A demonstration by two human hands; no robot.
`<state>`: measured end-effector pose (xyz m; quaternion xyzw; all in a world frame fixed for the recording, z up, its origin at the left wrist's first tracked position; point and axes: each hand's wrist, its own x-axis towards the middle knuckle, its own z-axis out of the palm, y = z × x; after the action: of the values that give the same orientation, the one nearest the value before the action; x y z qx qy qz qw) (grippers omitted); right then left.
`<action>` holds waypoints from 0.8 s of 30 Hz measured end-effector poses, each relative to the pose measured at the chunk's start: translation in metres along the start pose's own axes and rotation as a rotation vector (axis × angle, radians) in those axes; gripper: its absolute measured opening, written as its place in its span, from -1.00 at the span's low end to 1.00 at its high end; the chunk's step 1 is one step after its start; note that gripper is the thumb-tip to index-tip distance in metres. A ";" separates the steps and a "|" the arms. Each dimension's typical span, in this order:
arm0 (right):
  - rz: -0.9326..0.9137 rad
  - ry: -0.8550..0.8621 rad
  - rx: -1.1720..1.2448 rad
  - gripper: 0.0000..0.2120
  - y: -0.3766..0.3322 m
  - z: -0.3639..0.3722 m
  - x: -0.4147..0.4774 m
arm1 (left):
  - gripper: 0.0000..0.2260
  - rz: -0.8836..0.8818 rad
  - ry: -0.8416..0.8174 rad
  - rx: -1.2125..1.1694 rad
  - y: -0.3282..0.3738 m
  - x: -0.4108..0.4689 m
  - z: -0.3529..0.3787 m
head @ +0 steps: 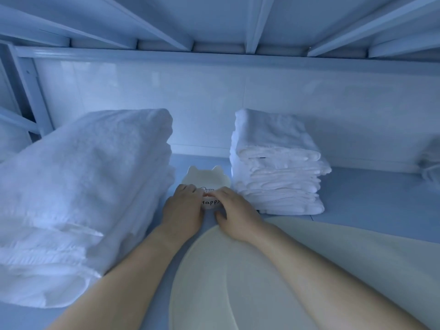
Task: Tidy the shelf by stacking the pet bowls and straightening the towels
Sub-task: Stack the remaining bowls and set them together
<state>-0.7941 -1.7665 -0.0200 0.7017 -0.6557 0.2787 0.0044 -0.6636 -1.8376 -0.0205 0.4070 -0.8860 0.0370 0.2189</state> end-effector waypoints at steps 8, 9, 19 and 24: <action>0.052 0.088 -0.048 -0.73 0.001 0.004 -0.001 | -0.93 -0.047 -0.044 -0.190 0.001 -0.003 -0.017; 0.054 0.099 -0.046 -0.75 0.001 0.004 -0.002 | -0.94 -0.034 -0.053 -0.209 0.002 -0.003 -0.018; 0.020 0.282 0.086 -0.80 -0.005 -0.011 -0.013 | -0.83 0.199 0.143 -0.147 0.008 -0.012 -0.032; -0.035 0.241 0.146 -0.85 -0.006 -0.036 -0.031 | -0.84 0.253 0.093 -0.251 0.016 -0.021 -0.054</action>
<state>-0.8015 -1.7240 0.0000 0.6728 -0.6163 0.4077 0.0371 -0.6440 -1.7987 0.0210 0.2598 -0.9168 -0.0278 0.3021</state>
